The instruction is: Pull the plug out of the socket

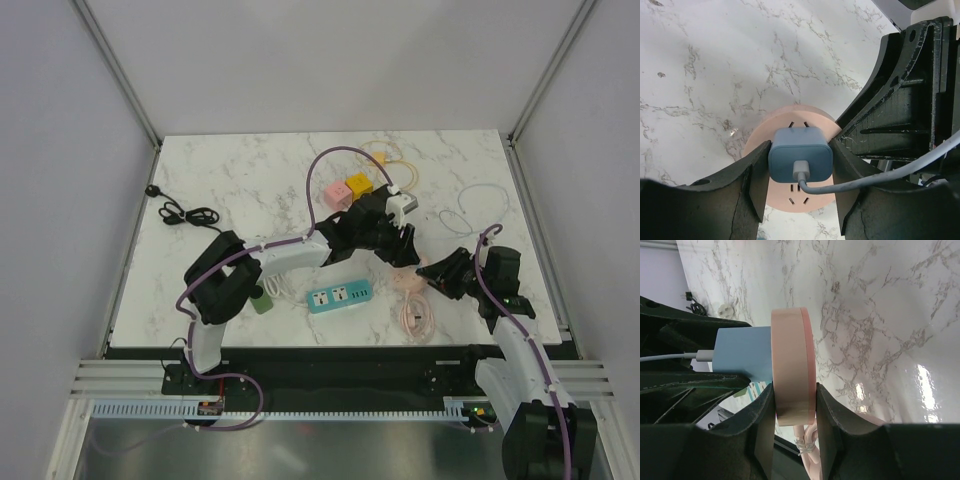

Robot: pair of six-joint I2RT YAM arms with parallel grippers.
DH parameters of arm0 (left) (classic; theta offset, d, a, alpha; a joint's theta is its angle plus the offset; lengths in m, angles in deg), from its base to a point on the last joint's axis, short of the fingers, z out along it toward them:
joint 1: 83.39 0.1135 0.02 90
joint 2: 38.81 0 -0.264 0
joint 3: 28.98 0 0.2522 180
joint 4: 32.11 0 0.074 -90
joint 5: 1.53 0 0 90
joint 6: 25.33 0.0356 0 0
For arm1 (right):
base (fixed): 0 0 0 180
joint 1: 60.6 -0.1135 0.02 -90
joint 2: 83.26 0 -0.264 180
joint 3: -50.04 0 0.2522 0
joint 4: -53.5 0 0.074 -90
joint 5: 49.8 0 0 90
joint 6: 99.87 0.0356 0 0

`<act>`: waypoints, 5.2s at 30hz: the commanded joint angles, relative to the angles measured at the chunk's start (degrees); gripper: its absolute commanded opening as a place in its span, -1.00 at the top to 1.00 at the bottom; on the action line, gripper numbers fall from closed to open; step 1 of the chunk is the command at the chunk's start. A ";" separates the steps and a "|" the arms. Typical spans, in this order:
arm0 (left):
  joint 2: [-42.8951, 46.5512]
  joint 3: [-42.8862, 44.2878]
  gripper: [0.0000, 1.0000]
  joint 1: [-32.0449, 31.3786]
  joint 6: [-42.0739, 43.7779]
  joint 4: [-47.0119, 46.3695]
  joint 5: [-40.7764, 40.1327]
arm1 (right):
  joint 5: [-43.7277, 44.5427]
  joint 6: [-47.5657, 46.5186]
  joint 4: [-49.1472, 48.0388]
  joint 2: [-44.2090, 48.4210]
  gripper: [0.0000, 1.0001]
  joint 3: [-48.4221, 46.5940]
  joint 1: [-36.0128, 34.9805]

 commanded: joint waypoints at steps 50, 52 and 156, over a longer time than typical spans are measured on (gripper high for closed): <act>7.70 -7.22 0.95 3.24 -11.63 -15.11 3.01 | 13.87 -7.75 6.43 -4.47 1.00 0.15 1.19; 6.91 -3.90 0.95 2.72 -9.53 -7.42 -1.44 | 13.61 -7.75 6.26 -4.56 1.00 0.15 1.27; 22.18 -1.84 -0.99 12.21 -1.43 33.60 -14.40 | 12.46 -5.91 -14.92 -35.40 1.00 -16.72 1.19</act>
